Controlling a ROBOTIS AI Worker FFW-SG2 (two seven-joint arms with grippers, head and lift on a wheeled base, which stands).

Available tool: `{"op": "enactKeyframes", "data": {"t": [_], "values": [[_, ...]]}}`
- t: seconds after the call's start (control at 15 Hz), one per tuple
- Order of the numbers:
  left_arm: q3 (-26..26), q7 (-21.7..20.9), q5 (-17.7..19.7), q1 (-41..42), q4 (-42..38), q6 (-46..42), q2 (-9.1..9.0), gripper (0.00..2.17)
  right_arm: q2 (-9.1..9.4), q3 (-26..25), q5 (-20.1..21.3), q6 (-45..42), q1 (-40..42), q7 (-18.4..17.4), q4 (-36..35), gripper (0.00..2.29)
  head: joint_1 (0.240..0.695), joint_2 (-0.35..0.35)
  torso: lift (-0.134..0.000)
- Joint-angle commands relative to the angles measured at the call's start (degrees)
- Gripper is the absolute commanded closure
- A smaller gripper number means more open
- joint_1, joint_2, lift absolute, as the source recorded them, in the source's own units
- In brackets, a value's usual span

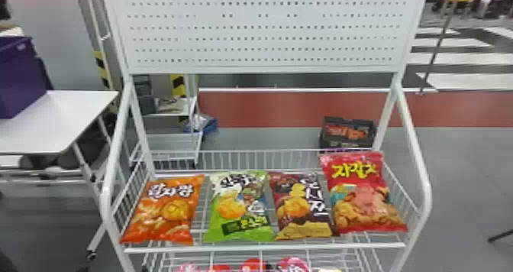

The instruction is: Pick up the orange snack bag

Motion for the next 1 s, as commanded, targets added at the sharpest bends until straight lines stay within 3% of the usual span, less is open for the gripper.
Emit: {"op": "enactKeyframes", "data": {"t": [0.0,0.47,0.93], "values": [[-2.5,0.1,0.7,-5.7,2.4,2.7,0.15,0.09,-0.01,0.1,0.1,-0.6,0.0,-0.1,0.3,0.19,0.499,0.0,0.0],[-9.8,1.2,1.5,-23.7,10.9,18.0,-0.47,0.09,0.08,0.1,0.3,-0.8,0.0,-0.2,0.8,0.19,0.499,0.0,0.0],[-10.6,2.2,2.8,-36.2,19.3,27.0,-1.96,0.09,0.08,0.0,0.3,-1.9,-0.1,-0.2,1.4,0.19,0.499,0.0,0.0]]}}
